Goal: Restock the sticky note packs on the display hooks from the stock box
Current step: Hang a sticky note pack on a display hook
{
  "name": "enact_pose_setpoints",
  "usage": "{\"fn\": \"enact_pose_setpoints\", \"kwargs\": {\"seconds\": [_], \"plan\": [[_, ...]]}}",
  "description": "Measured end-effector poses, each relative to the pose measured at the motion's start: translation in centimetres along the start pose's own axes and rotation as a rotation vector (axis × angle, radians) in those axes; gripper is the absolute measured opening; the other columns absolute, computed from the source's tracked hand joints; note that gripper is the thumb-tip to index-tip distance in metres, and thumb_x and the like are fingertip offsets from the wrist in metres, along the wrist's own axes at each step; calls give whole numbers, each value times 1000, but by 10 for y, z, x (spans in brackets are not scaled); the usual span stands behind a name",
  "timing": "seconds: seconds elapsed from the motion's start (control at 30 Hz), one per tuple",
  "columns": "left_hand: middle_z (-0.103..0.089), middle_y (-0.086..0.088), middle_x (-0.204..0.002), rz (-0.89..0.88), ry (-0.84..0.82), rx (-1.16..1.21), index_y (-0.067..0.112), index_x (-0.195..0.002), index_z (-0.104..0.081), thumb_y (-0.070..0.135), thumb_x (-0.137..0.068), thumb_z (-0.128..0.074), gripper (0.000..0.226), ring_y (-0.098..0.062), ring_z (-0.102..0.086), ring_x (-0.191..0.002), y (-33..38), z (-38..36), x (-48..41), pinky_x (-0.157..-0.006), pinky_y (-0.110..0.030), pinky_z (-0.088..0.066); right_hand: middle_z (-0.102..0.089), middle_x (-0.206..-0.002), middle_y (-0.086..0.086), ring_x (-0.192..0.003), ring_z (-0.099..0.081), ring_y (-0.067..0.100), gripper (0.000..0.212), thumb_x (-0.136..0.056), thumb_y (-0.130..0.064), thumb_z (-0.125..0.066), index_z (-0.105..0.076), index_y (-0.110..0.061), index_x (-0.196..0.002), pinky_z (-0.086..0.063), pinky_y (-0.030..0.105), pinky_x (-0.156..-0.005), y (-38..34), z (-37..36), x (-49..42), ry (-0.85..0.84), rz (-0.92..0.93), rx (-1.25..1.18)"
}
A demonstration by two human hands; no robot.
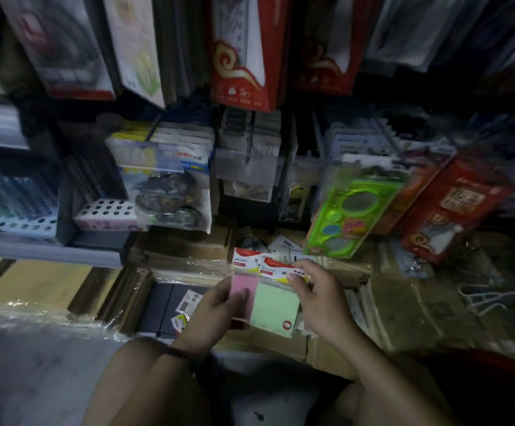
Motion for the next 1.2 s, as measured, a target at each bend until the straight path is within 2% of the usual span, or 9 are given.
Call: {"fn": "enact_pose_setpoints", "kwargs": {"seconds": [0.13, 0.27, 0.47, 0.57, 0.67, 0.77, 0.93, 1.07, 1.2], "plan": [[-76, -12, -127, -110, -77, 102, 12, -136, -63, 19, -103, -67, 34, -34, -75, -114, 42, -9, 39, -95, -57, -61, -79, -95, -8, -84, -77, 11, 15, -104, -21, -67, -72, -35, -105, -62, 44, -69, -47, 23, 17, 58, 51, -90], [-77, -15, -125, -230, -1, 145, 9, -133, -64, 3, -94, -75, 41, -36, -76, -111, 85, -9, 65, -86, -49, -64, -81, -90, 7, -78, -79, 30, 38, -99, -18, -74, -61, -38, -128, -64, 55, -66, -109, 43, 33, 129, 126, -313], [-77, -19, -122, -460, 153, 214, 10, -130, -67, 2, -95, -74, 37, -39, -76, -108, 165, 3, 104, -88, -55, -63, -74, -85, 8, -79, -74, 25, 60, -96, -9, -76, -56, -38, -146, -59, 35, -71, -197, 74, 60, 179, 375, -432], [-80, -15, -110, -550, 166, 177, 12, -125, -69, -3, -97, -70, 31, -17, -77, -78, 209, 8, 128, -60, -27, -60, -70, -83, 5, -72, -68, 19, 52, -97, 0, -72, -73, -45, -123, -58, 35, -68, -227, 83, 69, 101, 454, -448], [-79, -9, -119, -620, 171, 128, 15, -131, -66, 1, -98, -69, 37, -28, -78, -104, 248, 10, 151, -80, -38, -63, -79, -95, 4, -78, -71, 22, 54, -97, 2, -70, -73, -45, -126, -56, 36, -74, -262, 97, 76, 37, 491, -479], [-80, -6, -119, -701, 193, 103, 18, -132, -65, 2, -95, -72, 40, -29, -77, -109, 290, 16, 177, -88, -48, -64, -81, -111, -2, -92, -67, 52, 60, -98, 2, -68, -68, -45, -135, -54, 41, -77, -301, 113, 77, -18, 552, -433], [-81, -2, -108, -853, 274, -49, 21, -122, -68, 10, -86, -84, 41, -18, -79, -86, 354, 27, 211, -63, -27, -61, -77, -124, -11, -93, -75, 29, 59, -97, 6, -69, -68, -38, -136, -57, 28, -81, -368, 146, 82, 20, 660, -413], [-80, 7, -102, -974, 356, -203, 24, -114, -68, 21, -77, -92, 44, -11, -78, -84, 405, 39, 232, -63, -24, -60, -81, -101, 6, -85, -78, 31, 53, -91, 10, -74, -72, -27, -129, -65, 44, -74, -411, 170, 74, 23, 677, -444], [-80, 8, -105, -1021, 389, -273, 31, -121, -62, 19, -75, -91, 55, -19, -80, -87, 446, 59, 248, -69, -42, -67, -83, -96, 3, -84, -78, 14, 51, -90, 14, -73, -73, -23, -126, -61, 29, -71, -457, 183, 61, 35, 731, -446]]}}
Point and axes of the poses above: each hand's wrist, its own x-axis away from the middle knuckle, its own z-axis out of the back of the hand, y = z × x, the point moved 4 cm from there along -x, towards the middle knuckle
